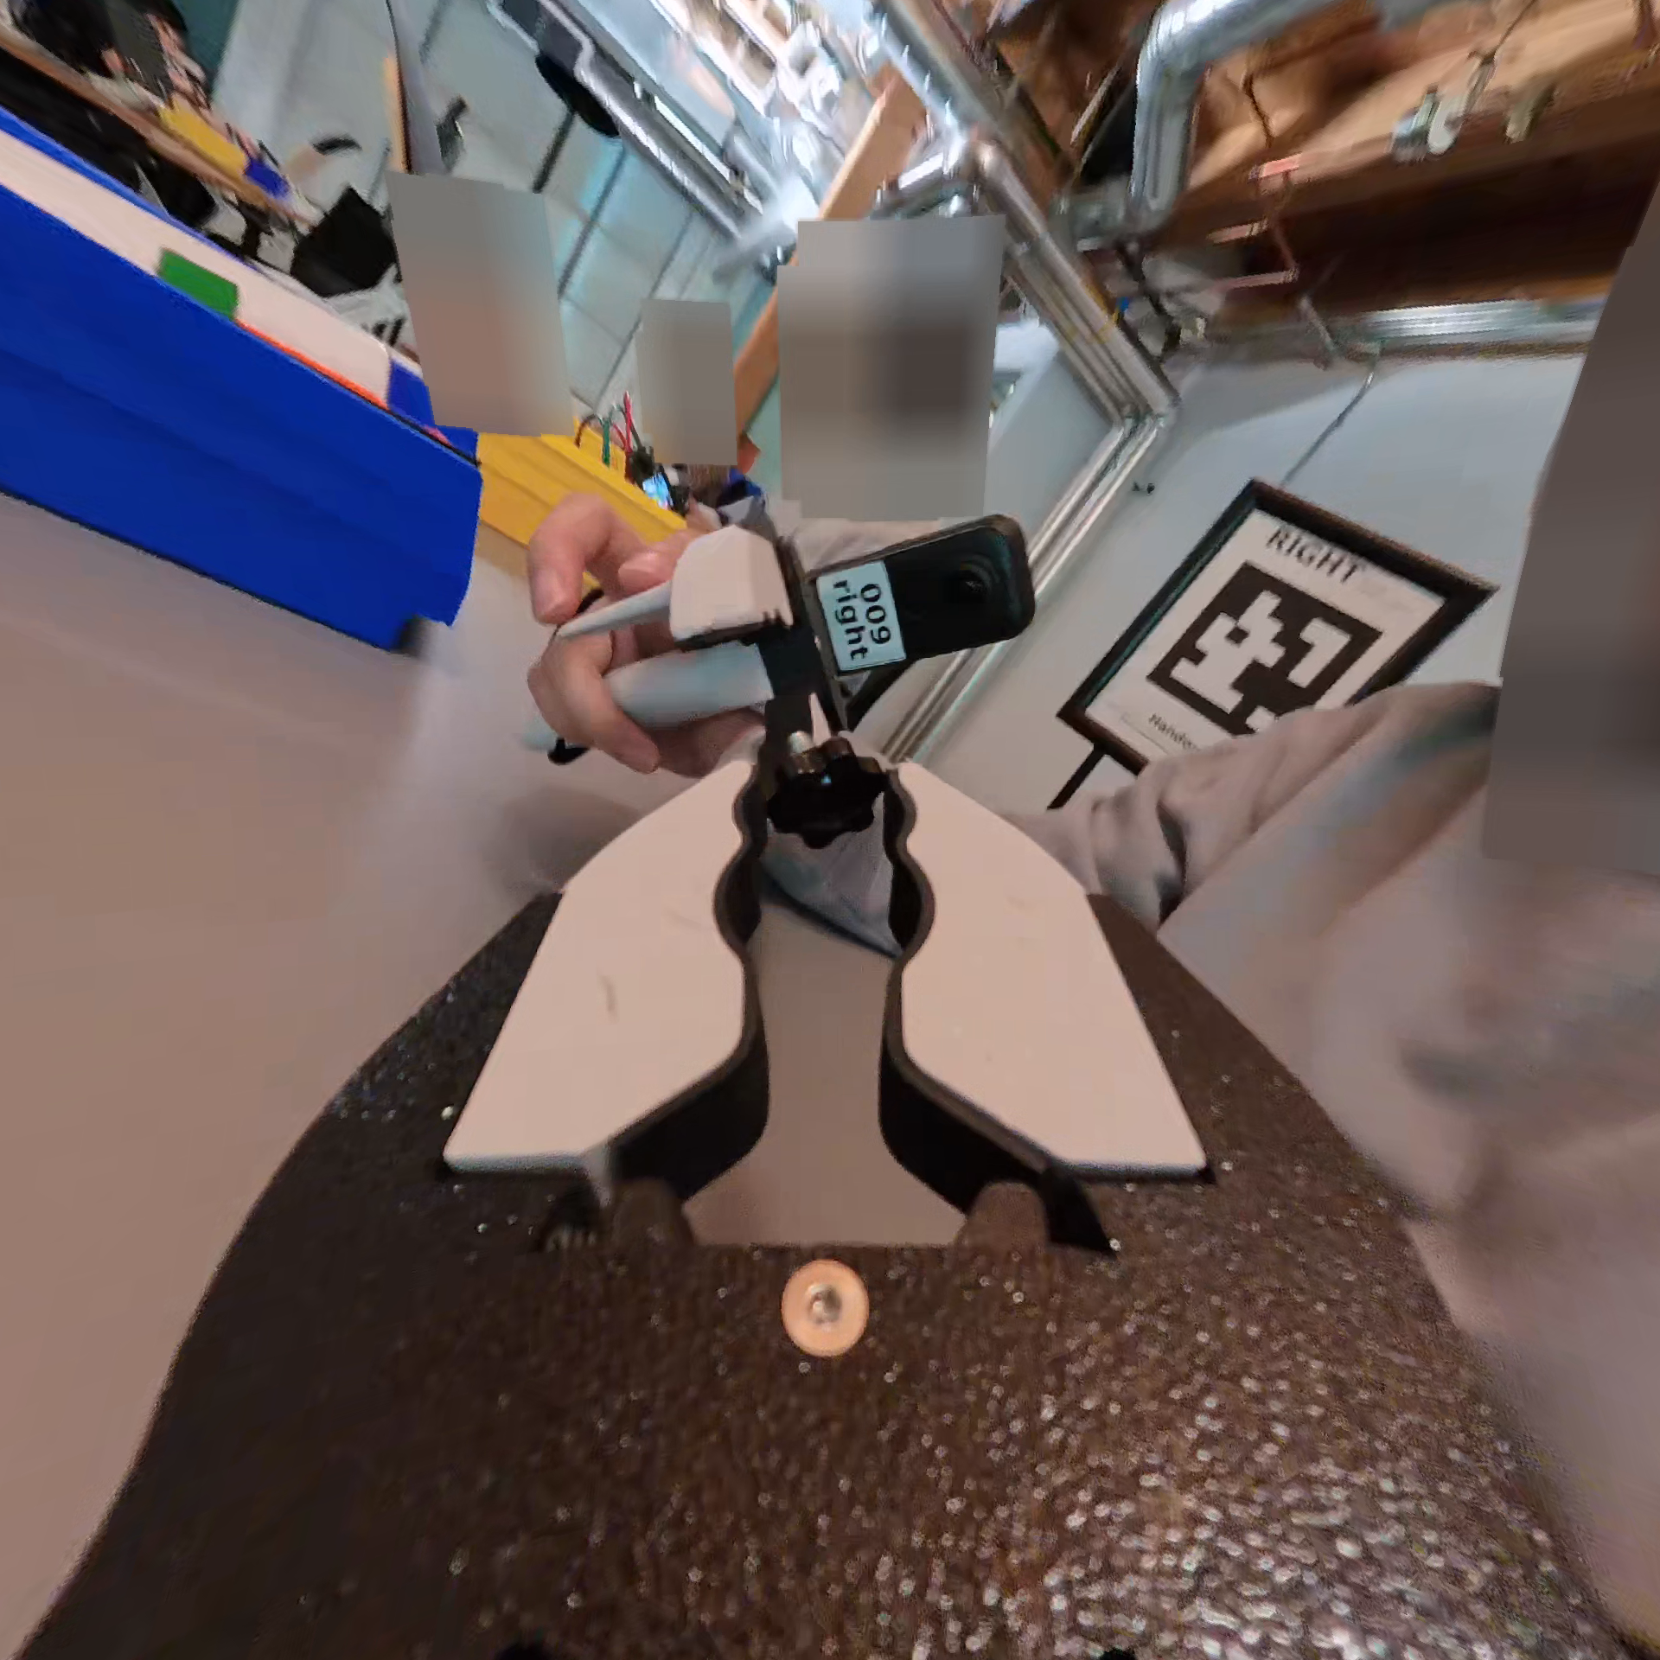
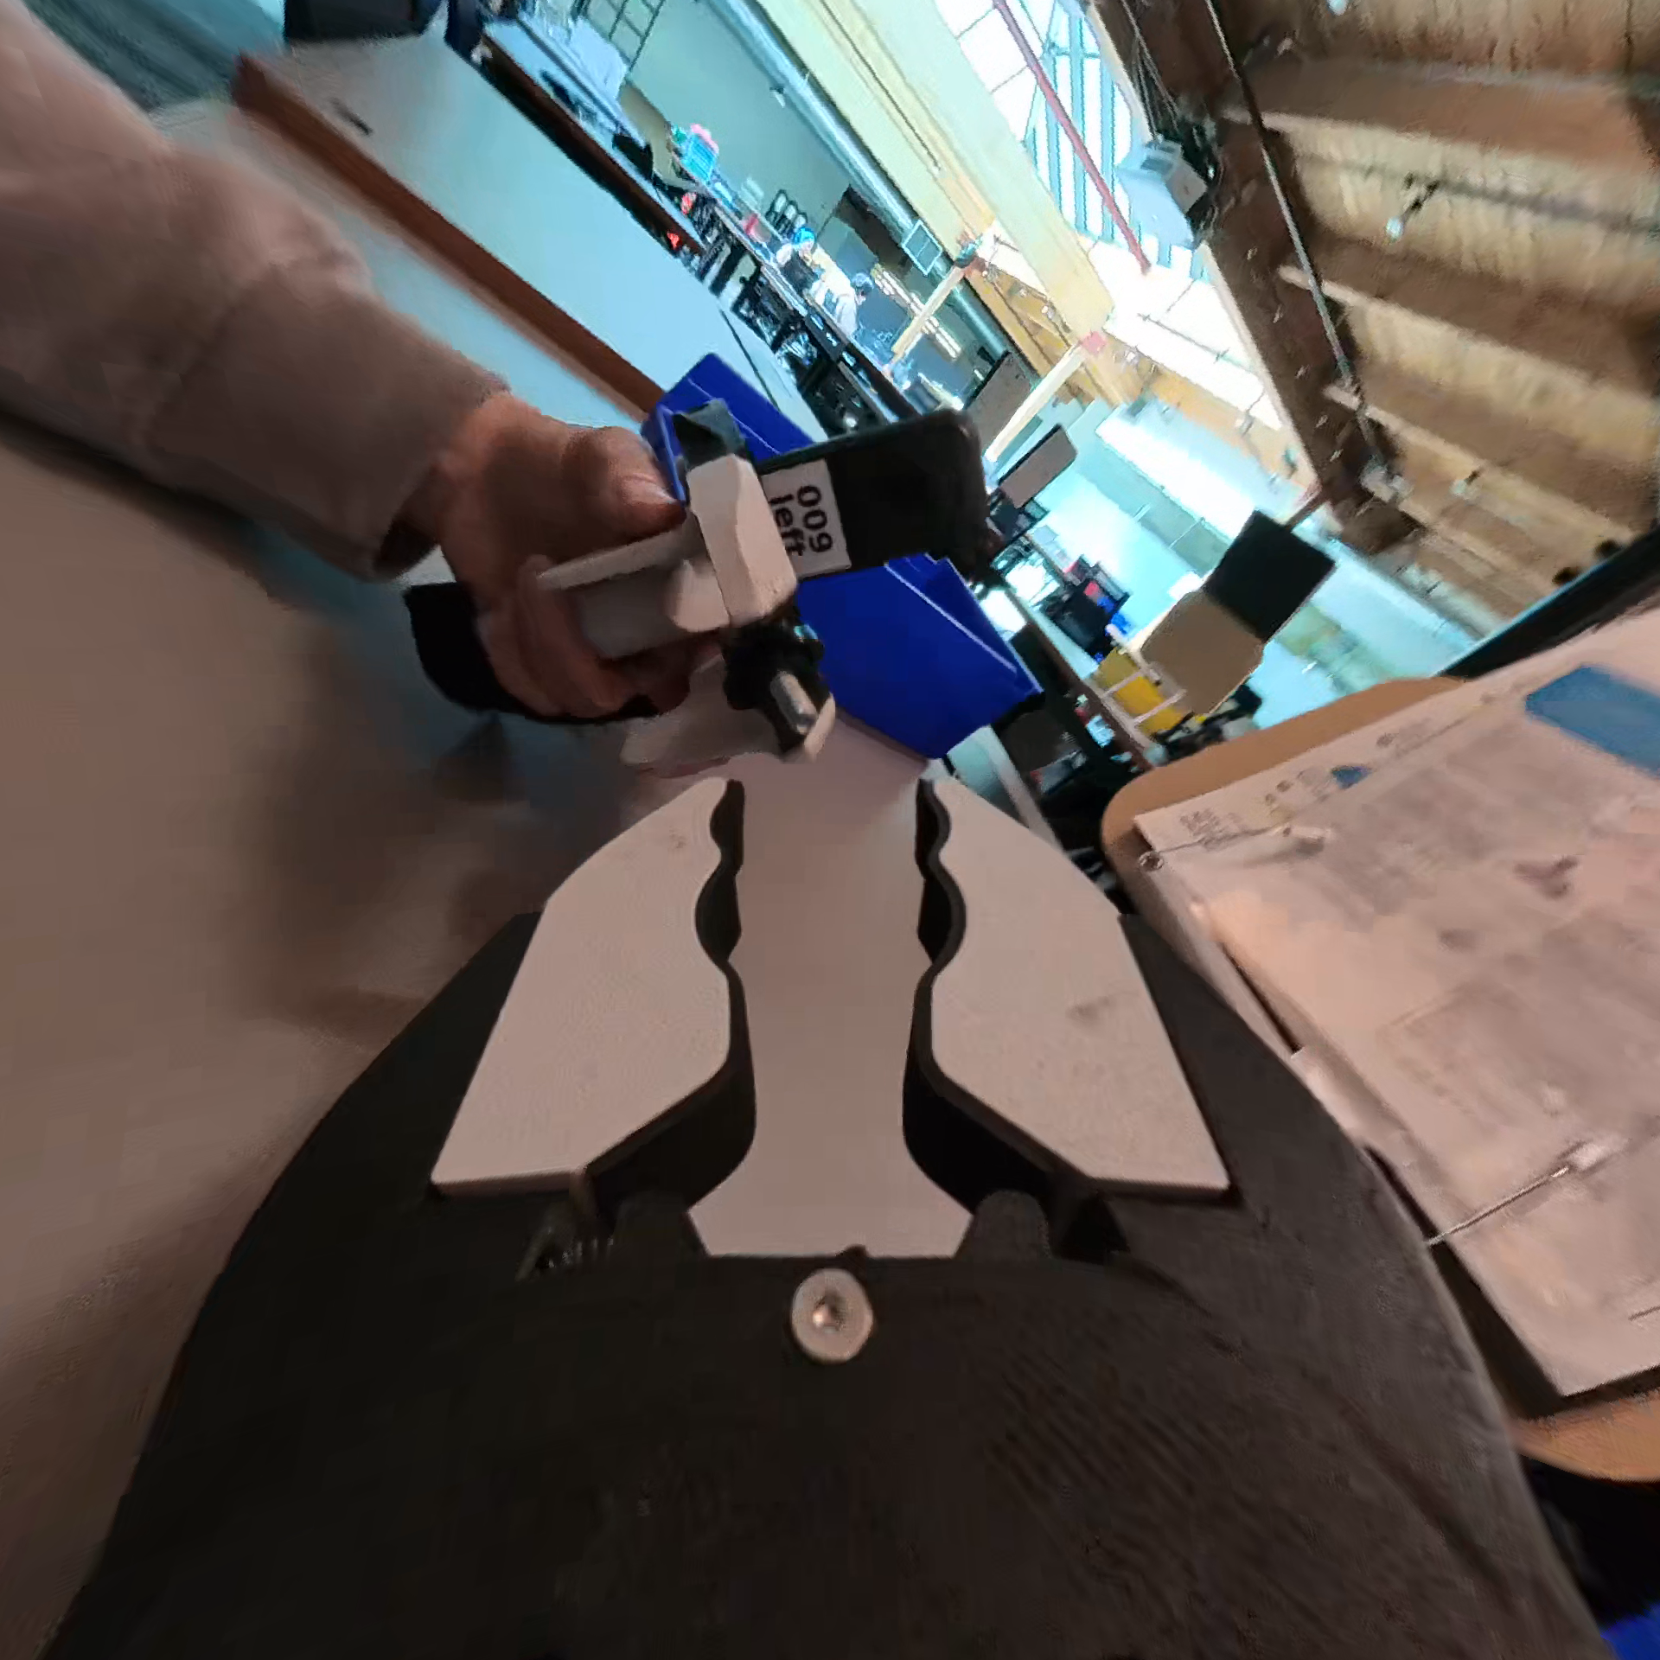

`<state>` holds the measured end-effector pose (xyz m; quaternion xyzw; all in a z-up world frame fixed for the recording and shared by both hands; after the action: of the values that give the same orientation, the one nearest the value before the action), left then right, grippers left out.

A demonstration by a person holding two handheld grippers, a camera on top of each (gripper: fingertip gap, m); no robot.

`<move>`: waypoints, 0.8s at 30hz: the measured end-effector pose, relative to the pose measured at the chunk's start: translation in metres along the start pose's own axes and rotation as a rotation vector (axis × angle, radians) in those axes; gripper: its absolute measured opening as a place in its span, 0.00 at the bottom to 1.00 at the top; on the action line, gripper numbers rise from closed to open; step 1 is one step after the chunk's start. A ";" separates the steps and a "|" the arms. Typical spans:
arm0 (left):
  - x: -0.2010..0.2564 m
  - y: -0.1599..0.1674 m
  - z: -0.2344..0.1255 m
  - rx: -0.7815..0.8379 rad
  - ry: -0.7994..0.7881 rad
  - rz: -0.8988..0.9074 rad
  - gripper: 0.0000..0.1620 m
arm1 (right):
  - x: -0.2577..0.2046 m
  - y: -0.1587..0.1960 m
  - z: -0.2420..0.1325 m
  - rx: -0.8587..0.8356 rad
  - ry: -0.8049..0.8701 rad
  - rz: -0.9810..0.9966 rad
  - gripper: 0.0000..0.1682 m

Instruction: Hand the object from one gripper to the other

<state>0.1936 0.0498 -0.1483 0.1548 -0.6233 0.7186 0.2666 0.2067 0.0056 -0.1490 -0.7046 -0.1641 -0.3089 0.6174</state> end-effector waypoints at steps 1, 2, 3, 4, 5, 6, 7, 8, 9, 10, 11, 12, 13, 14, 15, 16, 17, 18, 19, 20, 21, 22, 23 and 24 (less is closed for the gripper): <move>-0.001 0.003 0.001 -0.023 -0.007 0.001 0.15 | -0.002 -0.003 0.002 0.012 0.006 -0.027 0.20; -0.001 0.005 0.001 -0.040 -0.009 -0.007 0.15 | -0.004 -0.008 0.003 0.036 -0.002 -0.031 0.17; -0.001 0.006 0.001 -0.056 -0.002 -0.019 0.15 | -0.006 -0.012 0.003 0.059 -0.016 -0.029 0.15; -0.001 0.008 0.001 -0.066 -0.005 -0.029 0.15 | -0.007 -0.015 0.003 0.073 -0.020 -0.022 0.13; -0.003 0.008 0.000 -0.068 -0.014 -0.031 0.15 | -0.008 -0.015 0.003 0.075 -0.030 -0.014 0.11; -0.003 0.008 0.000 -0.065 -0.013 -0.033 0.15 | -0.010 -0.013 0.003 0.061 -0.049 -0.009 0.08; -0.002 0.008 0.000 -0.060 -0.004 -0.038 0.15 | -0.012 -0.010 0.004 0.046 -0.059 -0.010 0.07; -0.002 0.007 0.000 -0.055 -0.003 -0.044 0.15 | -0.012 -0.009 0.005 0.043 -0.060 -0.011 0.06; -0.002 0.007 0.000 -0.056 -0.005 -0.048 0.15 | -0.012 -0.009 0.005 0.047 -0.059 -0.004 0.06; -0.002 0.008 0.000 -0.065 -0.004 -0.046 0.15 | -0.013 -0.009 0.006 0.052 -0.064 0.004 0.06; -0.001 0.008 0.000 -0.071 -0.003 -0.042 0.15 | -0.014 -0.009 0.006 0.050 -0.070 0.009 0.05; -0.002 0.008 0.000 -0.069 -0.009 -0.040 0.15 | -0.014 -0.008 0.006 0.045 -0.066 0.007 0.05; -0.002 0.007 0.000 -0.063 -0.012 -0.042 0.15 | -0.013 -0.007 0.007 0.039 -0.058 0.004 0.04; -0.003 0.007 0.000 -0.060 -0.013 -0.045 0.15 | -0.012 -0.007 0.007 0.030 -0.058 0.006 0.04; -0.004 0.007 0.000 -0.057 -0.021 -0.047 0.15 | -0.012 -0.005 0.007 0.011 -0.061 0.022 0.04; -0.006 0.005 -0.001 -0.043 -0.037 -0.043 0.15 | -0.010 -0.003 0.008 -0.015 -0.054 0.048 0.03; -0.010 0.002 -0.002 -0.019 -0.066 -0.026 0.15 | -0.007 -0.001 0.010 -0.044 -0.035 0.083 0.03; -0.014 -0.003 -0.003 0.006 -0.122 0.017 0.15 | -0.003 0.003 0.011 -0.079 -0.019 0.127 0.03; -0.020 -0.008 -0.005 0.023 -0.208 0.095 0.16 | -0.001 0.008 0.011 -0.112 -0.012 0.169 0.03; -0.027 -0.013 -0.009 0.023 -0.321 0.211 0.21 | 0.003 0.014 0.010 -0.149 0.005 0.193 0.03; -0.032 -0.017 -0.014 -0.004 -0.454 0.366 0.24 | 0.009 0.021 0.008 -0.191 0.042 0.211 0.03; -0.036 -0.021 -0.019 -0.049 -0.597 0.545 0.26 | 0.013 0.026 0.006 -0.226 0.055 0.247 0.03; -0.036 -0.023 -0.023 -0.111 -0.720 0.737 0.29 | 0.016 0.030 0.005 -0.252 0.060 0.294 0.03; -0.035 -0.022 -0.024 -0.190 -0.806 0.927 0.29 | 0.019 0.034 0.003 -0.270 0.076 0.322 0.03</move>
<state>0.2375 0.0683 -0.1539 0.1030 -0.7385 0.5862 -0.3167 0.2427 -0.0005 -0.1625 -0.7859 0.0169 -0.2519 0.5645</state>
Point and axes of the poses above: each gripper's, where its closed fingertips meet, z out along the fingers, y out of its underside, x = y × z across the jaws, the point moved 2 cm from there along -z, back along the fingers, and after that the axes turned 1 degree about z, right-handed, at the moved point
